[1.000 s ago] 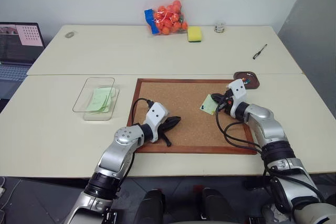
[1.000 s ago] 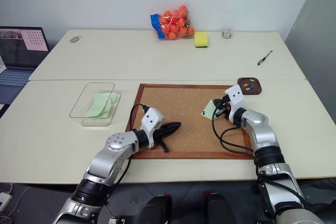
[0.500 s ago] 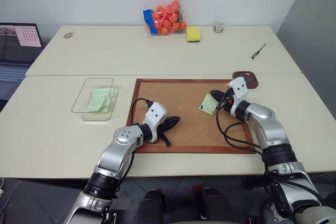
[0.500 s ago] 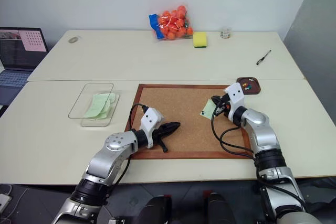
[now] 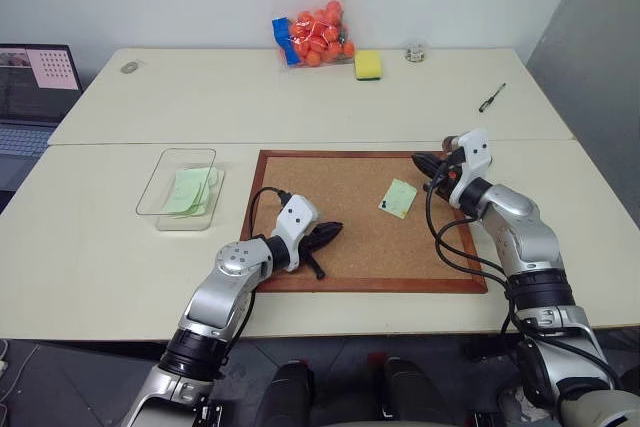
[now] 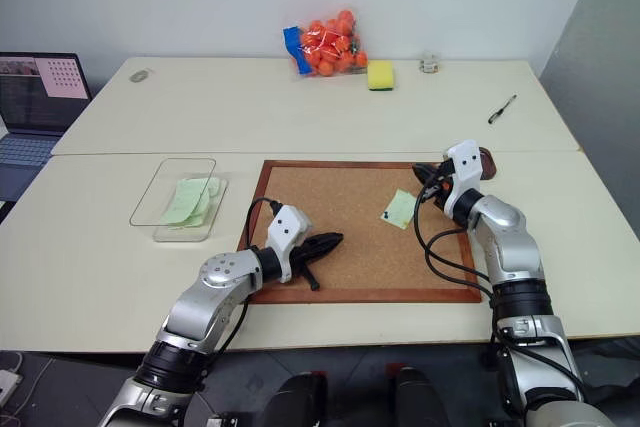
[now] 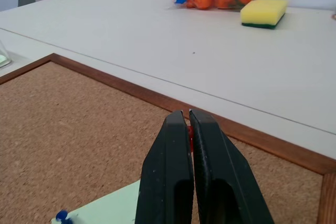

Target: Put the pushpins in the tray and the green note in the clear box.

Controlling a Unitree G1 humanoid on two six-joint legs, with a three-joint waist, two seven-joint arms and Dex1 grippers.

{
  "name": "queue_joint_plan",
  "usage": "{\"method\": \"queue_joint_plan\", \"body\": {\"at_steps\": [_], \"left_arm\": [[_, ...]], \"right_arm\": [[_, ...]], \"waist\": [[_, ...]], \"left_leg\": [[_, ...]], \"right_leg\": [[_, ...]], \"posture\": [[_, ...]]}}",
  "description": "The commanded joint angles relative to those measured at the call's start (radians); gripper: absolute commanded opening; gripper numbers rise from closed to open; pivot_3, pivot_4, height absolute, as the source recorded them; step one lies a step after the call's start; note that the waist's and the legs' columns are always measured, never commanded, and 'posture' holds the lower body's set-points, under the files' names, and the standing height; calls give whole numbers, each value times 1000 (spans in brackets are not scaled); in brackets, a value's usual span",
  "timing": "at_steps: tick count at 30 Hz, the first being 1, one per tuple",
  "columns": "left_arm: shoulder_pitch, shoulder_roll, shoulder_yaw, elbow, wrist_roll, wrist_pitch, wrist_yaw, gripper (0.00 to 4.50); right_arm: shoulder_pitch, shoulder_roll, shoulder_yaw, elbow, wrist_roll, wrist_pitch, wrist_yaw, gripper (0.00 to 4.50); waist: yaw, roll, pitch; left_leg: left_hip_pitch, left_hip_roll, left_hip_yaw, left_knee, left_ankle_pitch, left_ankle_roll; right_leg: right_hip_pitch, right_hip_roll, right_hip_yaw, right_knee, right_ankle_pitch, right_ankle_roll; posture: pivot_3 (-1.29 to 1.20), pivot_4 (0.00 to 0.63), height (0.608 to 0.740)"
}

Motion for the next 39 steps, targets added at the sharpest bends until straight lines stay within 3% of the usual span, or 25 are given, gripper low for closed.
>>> {"method": "queue_joint_plan", "body": {"at_steps": [1, 6, 17, 19, 20, 34, 39], "left_arm": [[20, 4, -28, 12, 14, 28, -12, 0], [19, 3, -29, 12, 14, 28, -12, 0], [27, 6, -28, 4, 14, 32, -12, 0], [27, 5, -29, 2, 15, 33, -10, 0], [28, 5, -28, 1, 15, 33, -10, 0], [28, 8, -29, -7, 14, 40, -14, 0], [28, 9, -30, -9, 14, 42, -16, 0]], "right_arm": [[-91, -33, -38, 162, -91, -75, -162, 48], [-225, -57, -78, 438, -124, -139, -292, 48], [-395, -74, -109, 754, -133, -254, -329, 48], [-414, -77, -125, 794, -123, -263, -342, 504], [-420, -78, -128, 806, -122, -267, -345, 524], [-427, -93, -123, 828, -147, -324, -337, 3611], [-362, -89, -91, 725, -144, -354, -199, 3611]], "waist": [[0, 0, 0], [0, 0, 0], [-2, 0, 0], [-2, 0, 0], [-2, 0, 0], [-3, 0, 0], [-3, 0, 0]], "left_leg": [[0, 0, 0, 0, 0, 0], [0, 0, 1, 0, 0, 0], [0, 0, 3, -1, 0, 0], [0, 0, 3, -1, 0, 0], [0, 0, 3, -1, 0, 0], [0, 0, 3, -1, 0, 0], [0, 0, 3, -1, 0, 0]], "right_leg": [[0, 0, 0, 0, 0, 0], [0, 0, 1, 0, 0, 0], [0, 0, 2, 0, 0, 0], [0, 0, 2, 0, 0, 0], [0, 0, 2, 0, 0, -1], [0, 0, 2, 0, 0, -1], [0, 0, 2, 0, 0, -1]], "posture": [[0, 150, 740], [0, 150, 740], [0, 150, 740], [0, 150, 740], [0, 150, 740], [0, 150, 740], [0, 150, 740]]}}
